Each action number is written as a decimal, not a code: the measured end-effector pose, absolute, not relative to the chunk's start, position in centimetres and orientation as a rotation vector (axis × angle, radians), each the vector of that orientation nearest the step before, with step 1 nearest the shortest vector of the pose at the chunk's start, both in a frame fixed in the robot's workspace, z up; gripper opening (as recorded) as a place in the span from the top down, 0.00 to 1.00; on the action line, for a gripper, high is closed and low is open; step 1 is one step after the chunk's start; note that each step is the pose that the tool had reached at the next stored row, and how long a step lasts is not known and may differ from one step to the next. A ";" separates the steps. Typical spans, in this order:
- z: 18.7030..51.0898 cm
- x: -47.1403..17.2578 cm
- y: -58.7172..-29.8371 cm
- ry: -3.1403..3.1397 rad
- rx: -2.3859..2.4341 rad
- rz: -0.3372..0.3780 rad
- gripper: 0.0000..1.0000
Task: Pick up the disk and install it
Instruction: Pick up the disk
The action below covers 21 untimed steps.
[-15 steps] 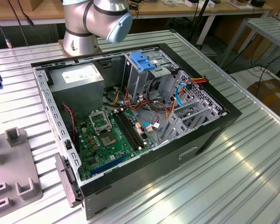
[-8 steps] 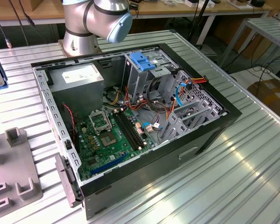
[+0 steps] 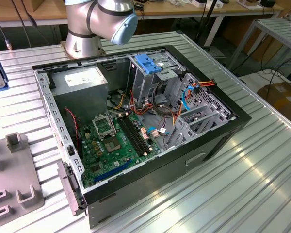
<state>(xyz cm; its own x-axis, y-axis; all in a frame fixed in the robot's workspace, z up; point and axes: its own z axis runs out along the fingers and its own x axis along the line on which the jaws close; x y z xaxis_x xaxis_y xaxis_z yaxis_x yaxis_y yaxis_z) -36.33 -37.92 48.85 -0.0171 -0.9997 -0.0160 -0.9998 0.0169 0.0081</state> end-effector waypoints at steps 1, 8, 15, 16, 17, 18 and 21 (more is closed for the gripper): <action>48.8 -36.1 -37.9 2.236 -2.198 0.027 0.63; 48.8 -35.0 -37.9 2.236 -2.198 0.027 0.63; 48.8 -33.6 -37.9 2.236 -2.198 0.027 0.63; 48.9 -33.4 -37.9 2.236 -2.199 0.027 0.63; 48.8 -33.2 -37.9 2.236 -2.198 0.027 0.63; 48.8 -33.1 -37.9 2.236 -2.199 0.027 0.63; 48.8 -32.4 -37.9 2.236 -2.199 0.027 0.63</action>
